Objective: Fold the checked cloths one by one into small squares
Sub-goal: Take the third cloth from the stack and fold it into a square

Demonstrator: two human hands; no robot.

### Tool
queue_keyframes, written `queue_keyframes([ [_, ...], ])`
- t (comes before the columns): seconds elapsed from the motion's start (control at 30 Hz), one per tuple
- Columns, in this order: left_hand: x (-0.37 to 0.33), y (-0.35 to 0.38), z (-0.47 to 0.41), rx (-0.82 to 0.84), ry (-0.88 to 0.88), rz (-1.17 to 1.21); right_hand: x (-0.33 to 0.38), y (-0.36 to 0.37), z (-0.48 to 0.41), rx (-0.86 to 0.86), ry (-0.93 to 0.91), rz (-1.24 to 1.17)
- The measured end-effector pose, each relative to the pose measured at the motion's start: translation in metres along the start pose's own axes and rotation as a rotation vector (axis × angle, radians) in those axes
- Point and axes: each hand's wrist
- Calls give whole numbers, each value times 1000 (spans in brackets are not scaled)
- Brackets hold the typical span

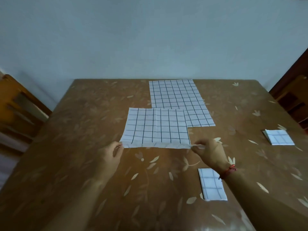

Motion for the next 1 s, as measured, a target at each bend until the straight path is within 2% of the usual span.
queue_keyframes([
  [0.4, 26, -36, 104, 100, -37, 66, 21, 6, 80, 228, 17, -156],
  [0.6, 26, -59, 119, 123, -42, -61, 15, 10, 90, 232, -10, -172],
  [0.8, 41, -67, 109, 121, -42, -35, 21, 8, 81, 223, 11, -202],
  [0.9, 42, -66, 102, 105, -66, -53, 25, 10, 81, 319, 60, -397],
  [1.0, 44, -60, 94, 91, -102, -50, 18, 19, 85, 463, 127, -374],
])
Point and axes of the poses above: each hand's wrist, its own z-axis away from the middle knuckle, its own y-axis out of the palm, x = y × z, and after that the axes turned 13 degrees about x, right-handed
